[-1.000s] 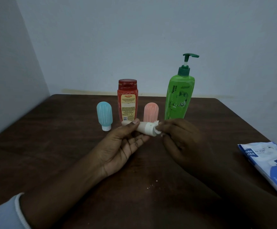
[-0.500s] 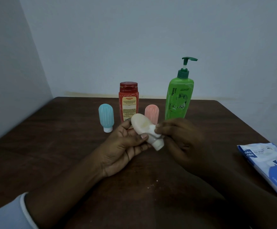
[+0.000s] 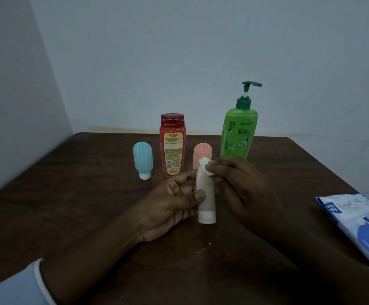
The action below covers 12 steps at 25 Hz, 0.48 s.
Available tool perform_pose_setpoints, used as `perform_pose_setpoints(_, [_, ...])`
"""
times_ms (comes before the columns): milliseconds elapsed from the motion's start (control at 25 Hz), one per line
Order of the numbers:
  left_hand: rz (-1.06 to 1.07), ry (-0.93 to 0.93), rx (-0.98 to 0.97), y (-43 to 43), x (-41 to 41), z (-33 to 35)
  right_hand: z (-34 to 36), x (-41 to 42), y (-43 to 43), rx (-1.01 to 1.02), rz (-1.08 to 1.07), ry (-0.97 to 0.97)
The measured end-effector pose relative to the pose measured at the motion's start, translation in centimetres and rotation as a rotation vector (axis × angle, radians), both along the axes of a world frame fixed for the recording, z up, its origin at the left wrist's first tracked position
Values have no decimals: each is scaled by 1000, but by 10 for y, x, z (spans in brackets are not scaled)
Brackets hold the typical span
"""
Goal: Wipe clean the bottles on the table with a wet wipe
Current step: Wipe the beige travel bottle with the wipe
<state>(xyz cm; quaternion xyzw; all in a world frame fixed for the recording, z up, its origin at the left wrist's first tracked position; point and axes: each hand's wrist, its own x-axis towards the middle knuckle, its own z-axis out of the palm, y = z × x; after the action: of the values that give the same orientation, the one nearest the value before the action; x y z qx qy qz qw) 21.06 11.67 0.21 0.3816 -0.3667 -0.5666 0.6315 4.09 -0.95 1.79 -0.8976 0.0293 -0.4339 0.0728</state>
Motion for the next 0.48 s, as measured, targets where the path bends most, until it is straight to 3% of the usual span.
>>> perform_pose_setpoints(280, [48,73,-24,-2,6,0,10,-10,0,83,207,176])
perform_pose_setpoints(480, [139,2,32,0,-1,8,24,-24,-20,179,144,3])
